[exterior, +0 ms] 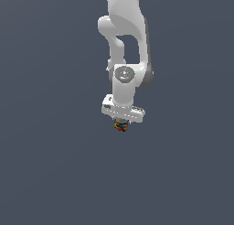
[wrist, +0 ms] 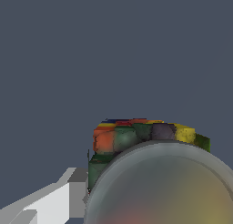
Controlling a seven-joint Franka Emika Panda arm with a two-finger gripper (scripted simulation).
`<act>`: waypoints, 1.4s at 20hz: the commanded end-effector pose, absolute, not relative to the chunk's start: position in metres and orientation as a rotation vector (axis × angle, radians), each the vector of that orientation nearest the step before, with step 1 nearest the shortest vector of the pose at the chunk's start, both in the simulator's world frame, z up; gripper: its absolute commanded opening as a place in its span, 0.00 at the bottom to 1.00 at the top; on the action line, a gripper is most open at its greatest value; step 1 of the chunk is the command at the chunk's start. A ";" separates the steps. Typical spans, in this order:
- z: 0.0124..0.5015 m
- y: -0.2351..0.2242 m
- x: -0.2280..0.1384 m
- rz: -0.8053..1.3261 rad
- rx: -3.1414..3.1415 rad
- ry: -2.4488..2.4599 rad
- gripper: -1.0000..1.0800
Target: Pick up the object and move it to a goal position.
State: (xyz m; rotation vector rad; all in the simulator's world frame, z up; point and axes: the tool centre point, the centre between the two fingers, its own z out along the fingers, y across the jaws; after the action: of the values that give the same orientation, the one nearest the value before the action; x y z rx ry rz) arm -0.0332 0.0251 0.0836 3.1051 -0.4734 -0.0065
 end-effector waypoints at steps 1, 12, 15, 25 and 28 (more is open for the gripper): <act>0.097 0.026 -0.022 0.000 3.106 -0.474 0.00; 0.164 0.029 0.036 0.000 3.105 -0.474 0.00; 0.177 0.029 0.049 0.000 3.105 -0.474 0.00; 0.201 0.031 0.072 0.000 3.105 -0.474 0.00; 0.203 0.031 0.075 0.000 3.105 -0.474 0.00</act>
State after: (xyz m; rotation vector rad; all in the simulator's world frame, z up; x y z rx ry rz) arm 0.0724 0.0306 0.1998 3.1047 -0.4737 -0.0056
